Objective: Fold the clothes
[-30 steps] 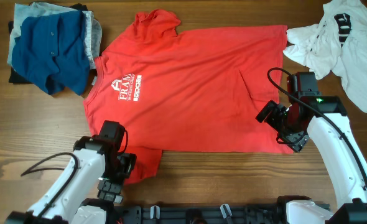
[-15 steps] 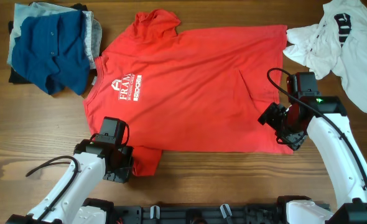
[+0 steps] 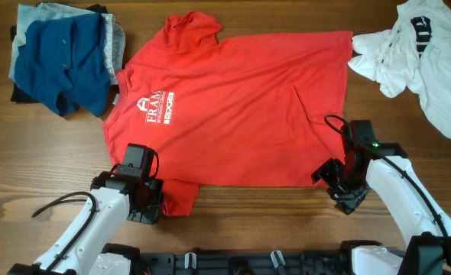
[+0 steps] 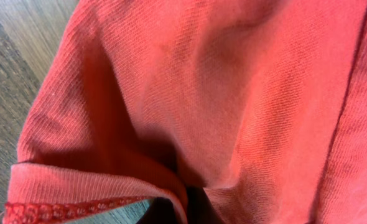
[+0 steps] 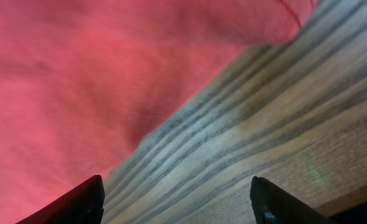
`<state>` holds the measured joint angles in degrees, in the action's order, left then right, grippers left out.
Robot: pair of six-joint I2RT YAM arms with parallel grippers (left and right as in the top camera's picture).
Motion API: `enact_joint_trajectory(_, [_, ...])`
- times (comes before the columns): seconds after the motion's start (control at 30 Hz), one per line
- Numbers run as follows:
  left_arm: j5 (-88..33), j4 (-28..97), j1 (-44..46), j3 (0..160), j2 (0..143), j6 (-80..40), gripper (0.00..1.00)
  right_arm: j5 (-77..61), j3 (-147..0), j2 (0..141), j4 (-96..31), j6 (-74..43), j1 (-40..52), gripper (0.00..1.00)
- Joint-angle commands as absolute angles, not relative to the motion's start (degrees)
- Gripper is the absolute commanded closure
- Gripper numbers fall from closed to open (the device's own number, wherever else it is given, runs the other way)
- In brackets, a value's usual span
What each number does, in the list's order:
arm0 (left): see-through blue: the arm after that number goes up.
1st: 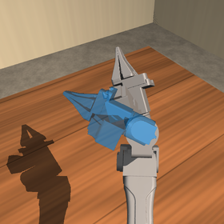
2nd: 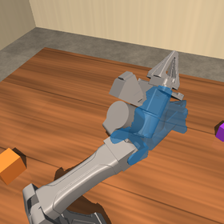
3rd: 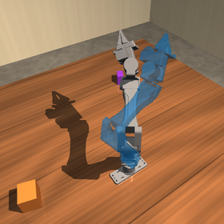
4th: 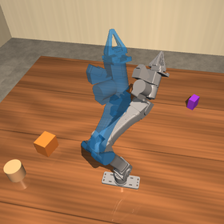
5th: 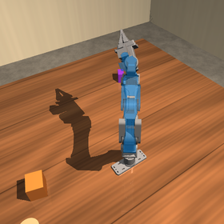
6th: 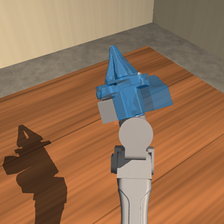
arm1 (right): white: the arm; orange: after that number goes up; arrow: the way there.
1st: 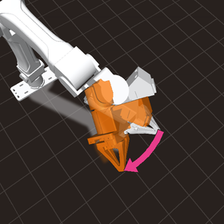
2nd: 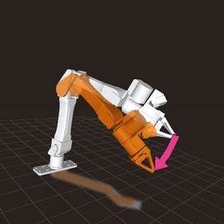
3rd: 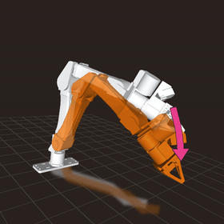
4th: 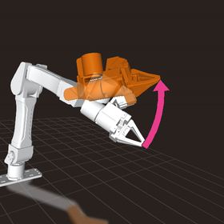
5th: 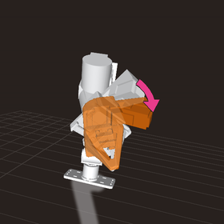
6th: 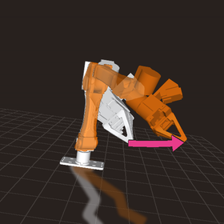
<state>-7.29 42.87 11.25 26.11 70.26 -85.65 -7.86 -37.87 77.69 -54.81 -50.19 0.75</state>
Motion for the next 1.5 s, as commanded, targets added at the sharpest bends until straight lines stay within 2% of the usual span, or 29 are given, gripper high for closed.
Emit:
enact_joint_trajectory(0.0, [-2.7, 39.9, 11.1, 22.0, 72.9, -86.6, 0.96, -7.9, -37.5, 77.9, -53.6, -53.7, 0.8, 0.24])
enact_joint_trajectory(0.57, [-1.1, 39.8, 11.1, 22.0, 72.9, -86.6, 0.96, 4.3, -37.5, 78.0, -47.4, -54.6, 0.8, 0.32])
enact_joint_trajectory(1.07, [-0.5, 39.7, 11.1, 22.0, 72.9, -86.6, 0.96, 4.5, -37.5, 87.9, -41.7, -52.6, 0.8, 0.35])
enact_joint_trajectory(1.3, [-0.5, 39.7, 11.1, 22.0, 72.9, -86.6, 0.96, 4.1, -37.5, 90.7, -41.6, -52.2, 0.8, 0.67])
enact_joint_trajectory(1.37, [-0.5, 39.8, 11.1, 22.0, 72.9, -86.6, 0.96, 2.9, -37.5, 90.7, -41.6, -51.0, 0.8, 0.88])
enact_joint_trajectory(1.4, [-0.5, 39.9, 11.1, 22.0, 72.9, -86.6, 0.96, 2.5, -37.5, 90.7, -41.6, -51.0, 0.8, 0.96])
enact_joint_trajectory(1.47, [-0.3, 39.7, 11.1, 22.0, 72.9, -86.6, 0.96, 1.8, -37.5, 90.7, -42.1, -51.0, 0.8, 0.96])
